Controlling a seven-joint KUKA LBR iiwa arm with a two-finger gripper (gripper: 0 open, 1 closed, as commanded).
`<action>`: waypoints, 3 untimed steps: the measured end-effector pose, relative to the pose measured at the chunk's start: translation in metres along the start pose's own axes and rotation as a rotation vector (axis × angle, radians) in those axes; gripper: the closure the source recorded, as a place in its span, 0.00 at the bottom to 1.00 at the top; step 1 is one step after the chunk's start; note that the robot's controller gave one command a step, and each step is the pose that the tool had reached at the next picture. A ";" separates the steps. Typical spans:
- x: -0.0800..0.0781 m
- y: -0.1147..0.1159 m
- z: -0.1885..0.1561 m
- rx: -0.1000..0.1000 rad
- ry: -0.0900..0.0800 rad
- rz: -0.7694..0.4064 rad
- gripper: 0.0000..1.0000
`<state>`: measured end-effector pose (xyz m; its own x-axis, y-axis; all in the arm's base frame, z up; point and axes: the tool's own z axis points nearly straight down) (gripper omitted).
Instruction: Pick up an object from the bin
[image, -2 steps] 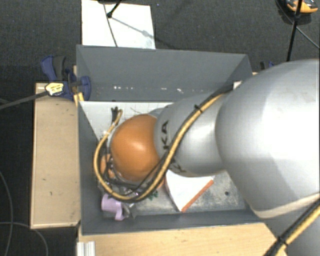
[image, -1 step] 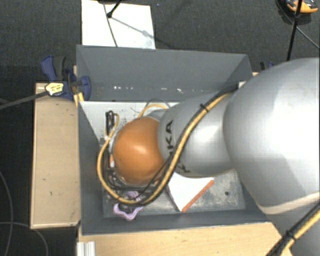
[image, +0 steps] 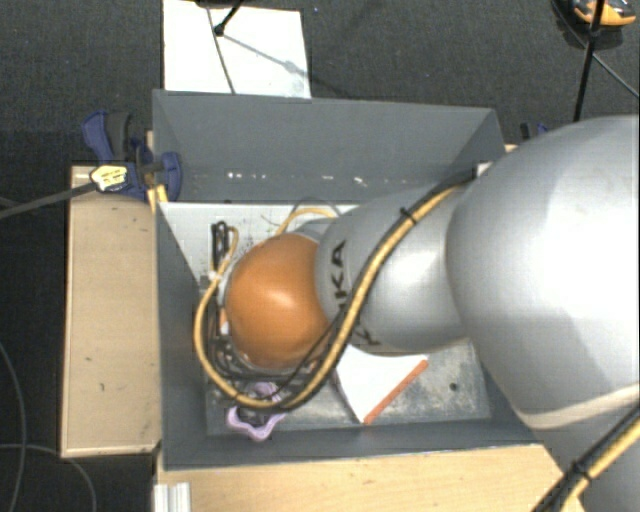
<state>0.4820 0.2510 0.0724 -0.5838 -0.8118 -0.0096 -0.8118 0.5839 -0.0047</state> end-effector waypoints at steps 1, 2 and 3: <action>0.000 0.000 -0.002 -0.001 0.000 0.001 1.00; 0.000 0.000 -0.007 -0.003 0.004 0.003 1.00; 0.001 0.001 -0.012 -0.006 0.009 0.004 1.00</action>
Offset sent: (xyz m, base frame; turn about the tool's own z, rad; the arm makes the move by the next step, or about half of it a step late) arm 0.0000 -0.0001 0.0123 0.0000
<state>0.4804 0.2509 0.0845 -0.5869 -0.8097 -0.0008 -0.8097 0.5869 0.0012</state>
